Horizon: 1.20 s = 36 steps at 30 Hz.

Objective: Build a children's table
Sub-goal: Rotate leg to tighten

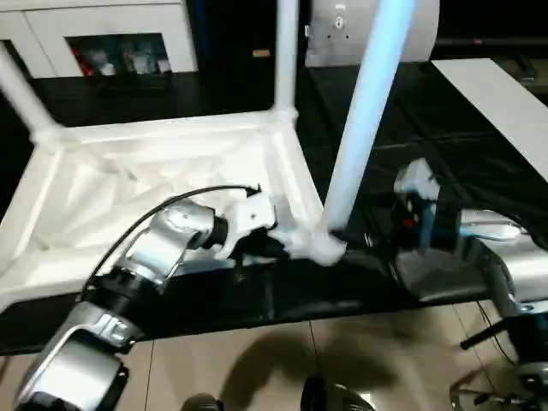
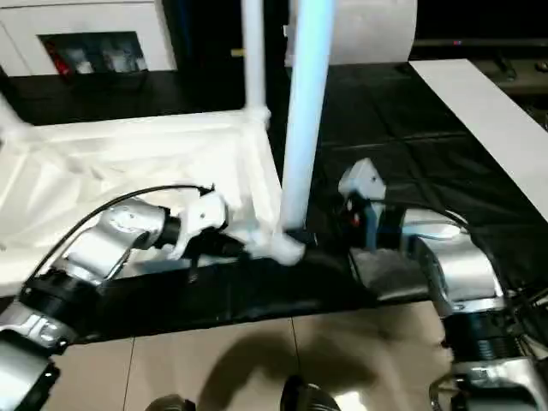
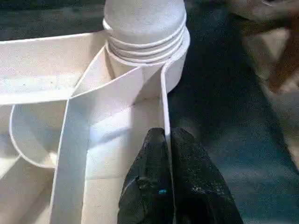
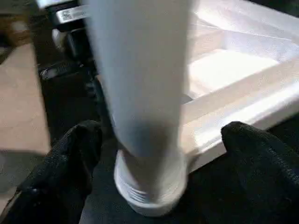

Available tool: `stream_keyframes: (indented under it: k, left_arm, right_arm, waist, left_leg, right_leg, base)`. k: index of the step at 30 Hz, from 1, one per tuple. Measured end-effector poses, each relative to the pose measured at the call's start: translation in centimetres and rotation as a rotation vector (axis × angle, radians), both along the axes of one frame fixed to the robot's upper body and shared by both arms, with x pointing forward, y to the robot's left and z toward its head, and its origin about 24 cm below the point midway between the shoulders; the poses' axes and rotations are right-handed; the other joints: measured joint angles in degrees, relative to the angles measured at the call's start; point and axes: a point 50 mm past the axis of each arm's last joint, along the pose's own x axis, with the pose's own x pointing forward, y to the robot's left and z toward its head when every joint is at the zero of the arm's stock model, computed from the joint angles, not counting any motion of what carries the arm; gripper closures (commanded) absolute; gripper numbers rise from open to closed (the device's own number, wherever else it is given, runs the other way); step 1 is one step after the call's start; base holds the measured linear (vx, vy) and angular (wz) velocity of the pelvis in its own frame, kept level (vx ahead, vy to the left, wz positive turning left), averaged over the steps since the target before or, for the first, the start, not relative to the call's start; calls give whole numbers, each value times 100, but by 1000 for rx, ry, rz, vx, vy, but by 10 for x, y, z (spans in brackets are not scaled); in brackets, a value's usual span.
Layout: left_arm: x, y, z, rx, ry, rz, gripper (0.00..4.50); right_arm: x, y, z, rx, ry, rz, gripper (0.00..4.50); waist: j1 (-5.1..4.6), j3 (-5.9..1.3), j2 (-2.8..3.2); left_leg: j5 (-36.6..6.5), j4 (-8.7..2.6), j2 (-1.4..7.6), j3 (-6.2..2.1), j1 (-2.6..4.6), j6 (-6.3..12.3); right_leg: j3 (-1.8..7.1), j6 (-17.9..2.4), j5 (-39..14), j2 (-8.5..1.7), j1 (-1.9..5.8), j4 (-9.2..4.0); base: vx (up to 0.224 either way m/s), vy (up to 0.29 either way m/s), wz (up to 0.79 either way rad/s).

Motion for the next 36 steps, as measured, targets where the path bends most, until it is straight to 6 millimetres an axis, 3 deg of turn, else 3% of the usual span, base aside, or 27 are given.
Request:
stream_keyframes:
  k: [8,20,31,34,36]
  left_arm:
    - [-9,2,2,46,6,-166,450]
    - [-10,3,4,50,1,-197,450]
    - [-10,1,6,29,45,-159,450]
    - [-7,2,6,22,56,-93,450]
    - [-1,5,6,17,41,18,450]
  right_arm:
    - [-7,11,-4,8,95,223,66]
    - [-9,17,-4,23,157,331,168]
    - [-13,21,-8,104,211,268,239]
    - [-11,24,-9,122,194,186,242]
    - [-5,30,-11,140,158,65,242]
  waist:
    - [56,0,-33]
    - [100,-1,-37]
    - [109,-1,-38]
    - [82,-2,-38]
    - [-7,-3,-40]
  left_leg:
    - [-3,-5,-8,-6,7,2]
    - [-1,-19,-7,-1,1,0]
    - [0,-20,-6,1,5,0]
    - [7,-19,-7,4,10,-9]
    - [20,-15,-4,4,12,-33]
  right_leg:
    - [23,8,4,-9,21,16]
    - [32,0,-1,-1,-12,40]
    - [34,0,-1,-1,-12,43]
    - [35,0,-1,0,-10,42]
    - [27,1,0,3,-10,37]
  base:
    - [0,0,0]
    - [0,0,0]
    - [0,0,0]
    - [0,0,0]
    - [0,0,0]
